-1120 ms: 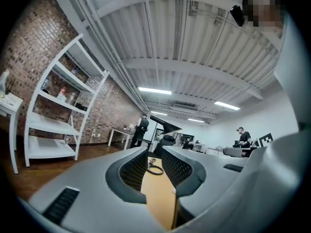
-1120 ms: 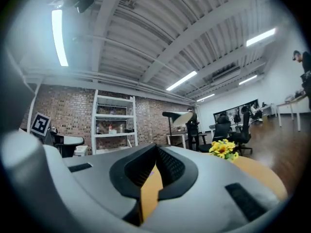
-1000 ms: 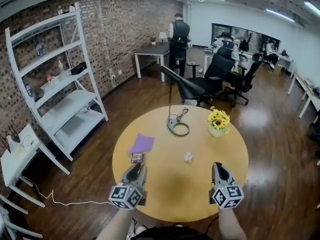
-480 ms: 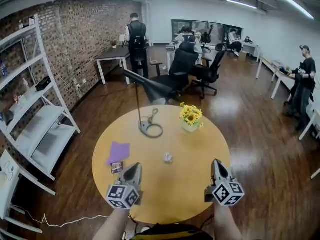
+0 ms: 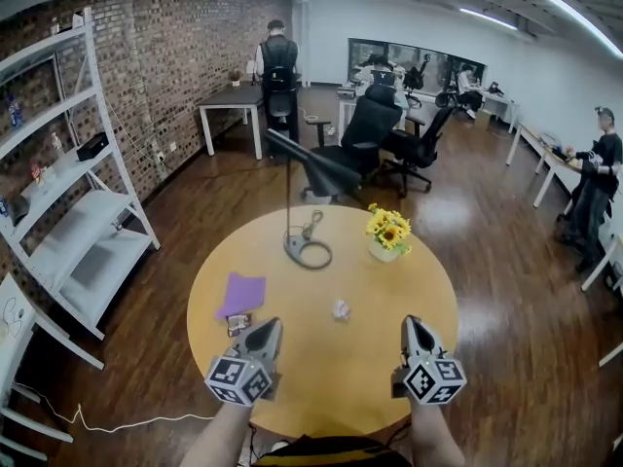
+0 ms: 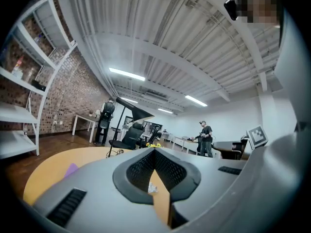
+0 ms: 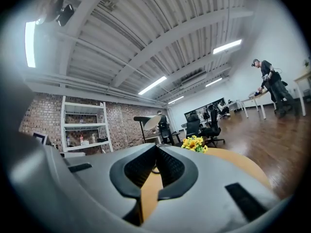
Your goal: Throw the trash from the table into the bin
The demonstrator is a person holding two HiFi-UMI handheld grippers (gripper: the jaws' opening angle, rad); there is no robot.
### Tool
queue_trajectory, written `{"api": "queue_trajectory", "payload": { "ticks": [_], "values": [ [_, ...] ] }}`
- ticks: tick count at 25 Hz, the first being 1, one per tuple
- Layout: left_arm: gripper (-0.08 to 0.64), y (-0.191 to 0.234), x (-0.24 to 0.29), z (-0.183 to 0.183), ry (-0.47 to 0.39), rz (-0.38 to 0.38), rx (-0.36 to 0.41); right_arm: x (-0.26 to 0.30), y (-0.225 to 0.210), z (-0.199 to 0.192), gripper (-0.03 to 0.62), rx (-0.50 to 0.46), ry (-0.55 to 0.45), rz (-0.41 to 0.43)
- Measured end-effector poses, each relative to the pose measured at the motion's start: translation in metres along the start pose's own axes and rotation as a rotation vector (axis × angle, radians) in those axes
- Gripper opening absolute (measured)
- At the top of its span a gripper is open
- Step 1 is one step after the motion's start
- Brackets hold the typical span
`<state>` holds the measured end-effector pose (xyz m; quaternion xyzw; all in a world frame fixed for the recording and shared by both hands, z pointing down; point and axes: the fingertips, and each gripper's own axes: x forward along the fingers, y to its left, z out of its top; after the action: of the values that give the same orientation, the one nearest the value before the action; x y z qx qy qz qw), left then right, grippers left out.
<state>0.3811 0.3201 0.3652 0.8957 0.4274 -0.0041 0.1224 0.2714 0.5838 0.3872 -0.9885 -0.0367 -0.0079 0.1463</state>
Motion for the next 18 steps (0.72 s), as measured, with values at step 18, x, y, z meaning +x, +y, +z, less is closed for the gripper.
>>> {"api": "queue_trajectory", "payload": {
  "ticks": [18],
  "values": [
    [0.004,0.025,-0.012,0.004,-0.030,0.088,0.002,0.010,0.003,-0.013,0.005,-0.026,0.052,0.012]
  ]
}}
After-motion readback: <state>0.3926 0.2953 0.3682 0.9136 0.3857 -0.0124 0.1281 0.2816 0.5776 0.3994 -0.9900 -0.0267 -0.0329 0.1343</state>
